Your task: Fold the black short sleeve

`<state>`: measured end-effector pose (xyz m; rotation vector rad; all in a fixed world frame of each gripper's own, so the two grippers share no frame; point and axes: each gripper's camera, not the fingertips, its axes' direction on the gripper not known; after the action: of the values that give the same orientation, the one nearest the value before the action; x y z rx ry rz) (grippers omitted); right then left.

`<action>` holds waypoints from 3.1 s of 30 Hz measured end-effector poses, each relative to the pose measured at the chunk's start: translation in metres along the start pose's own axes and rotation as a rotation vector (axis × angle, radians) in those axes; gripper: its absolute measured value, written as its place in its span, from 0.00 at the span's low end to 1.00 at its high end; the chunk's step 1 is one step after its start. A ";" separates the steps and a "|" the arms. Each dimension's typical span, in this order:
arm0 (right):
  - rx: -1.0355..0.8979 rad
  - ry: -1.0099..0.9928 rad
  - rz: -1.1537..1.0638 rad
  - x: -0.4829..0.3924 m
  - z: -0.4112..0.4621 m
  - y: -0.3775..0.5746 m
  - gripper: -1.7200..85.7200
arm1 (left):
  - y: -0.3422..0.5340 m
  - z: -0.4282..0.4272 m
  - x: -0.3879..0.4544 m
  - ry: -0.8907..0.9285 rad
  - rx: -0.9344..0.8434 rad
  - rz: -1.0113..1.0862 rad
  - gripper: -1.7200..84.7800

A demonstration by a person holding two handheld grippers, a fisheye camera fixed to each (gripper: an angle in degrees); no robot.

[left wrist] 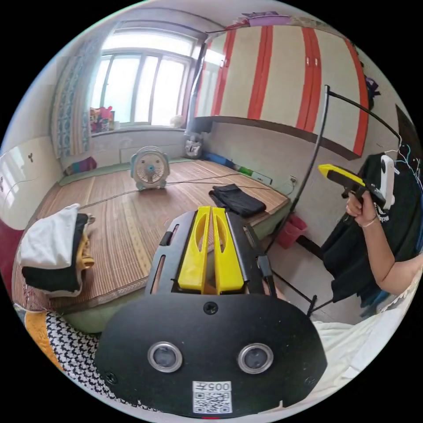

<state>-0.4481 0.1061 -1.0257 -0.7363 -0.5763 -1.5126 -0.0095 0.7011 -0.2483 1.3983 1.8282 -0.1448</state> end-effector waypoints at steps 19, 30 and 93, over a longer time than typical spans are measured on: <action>0.036 1.062 0.098 0.069 -0.381 -0.075 0.11 | -0.003 0.016 0.097 0.202 0.013 0.138 0.01; -0.525 1.010 0.179 0.186 -0.326 -0.083 0.10 | 0.019 -0.021 0.056 0.110 0.073 0.058 0.01; 0.077 0.527 -0.195 0.043 -0.248 -0.141 0.00 | 0.068 -0.080 -0.085 -0.219 0.027 -0.227 0.01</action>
<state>-0.6151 -0.0943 -1.1487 -0.2039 -0.3076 -1.7680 0.0113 0.7051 -0.1144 1.1408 1.7997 -0.4235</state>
